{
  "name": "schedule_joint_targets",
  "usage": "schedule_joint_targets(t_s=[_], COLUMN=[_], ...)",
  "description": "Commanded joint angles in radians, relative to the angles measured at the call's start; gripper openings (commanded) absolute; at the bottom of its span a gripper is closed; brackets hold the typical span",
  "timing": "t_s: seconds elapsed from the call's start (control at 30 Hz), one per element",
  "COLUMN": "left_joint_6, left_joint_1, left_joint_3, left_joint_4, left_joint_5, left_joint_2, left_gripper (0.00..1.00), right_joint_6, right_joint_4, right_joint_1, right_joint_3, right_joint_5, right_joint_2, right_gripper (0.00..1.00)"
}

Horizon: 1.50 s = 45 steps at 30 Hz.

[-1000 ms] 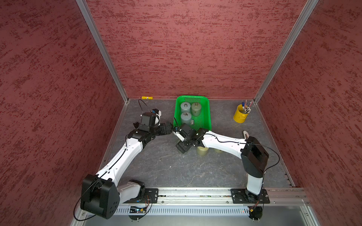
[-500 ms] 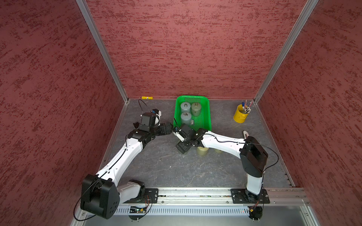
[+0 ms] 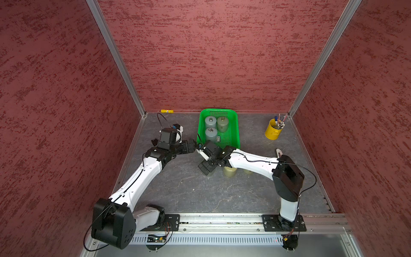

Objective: Take the tea canister out of the basket
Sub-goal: Place the tea canister at the center of the board, then pick up the tea canister from the basket.

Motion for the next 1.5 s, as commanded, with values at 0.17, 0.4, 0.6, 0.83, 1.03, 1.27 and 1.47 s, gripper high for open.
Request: schedule_joint_targets(t_s=[0.17,0.4,0.6,0.83,1.03,1.27,1.47], left_joint_6=[0.003,-0.004,-0.005,-0.004,-0.013,-0.006,-0.007], left_joint_1=[0.001,0.001,0.001,0.000,-0.003,-0.006,-0.007], left_joint_3=[-0.005,-0.011,-0.007,-0.004,-0.009,-0.004,-0.002], left_joint_4=[0.015,0.024,0.034,0.032,0.039,0.032,0.034], left_joint_5=[0.010,0.004,0.011,0.018,0.025,0.024,0.025], left_joint_2=[-0.019,-0.027,-0.026,-0.031,-0.027,-0.024,-0.018], left_gripper=[1.00,1.00,1.00,1.00,1.00,1.00,1.00], right_joint_6=[0.014,0.001,-0.030,-0.048,-0.010,0.028,0.034], right_joint_4=[0.043,0.059,0.000,-0.291,-0.400,-0.499,-0.604], right_joint_1=[0.009,0.006,-0.074,-0.190,-0.247,-0.275,-0.304], right_joint_3=[-0.005,0.014,0.102,0.402,0.603,0.894,1.159], right_joint_5=[-0.020,-0.032,-0.019,0.036,0.062,0.026,0.005], right_joint_2=[-0.078,-0.169,-0.176,-0.006,0.176,0.369,0.548], right_gripper=[0.99,0.99,0.99,0.99,0.99,0.99,0.99])
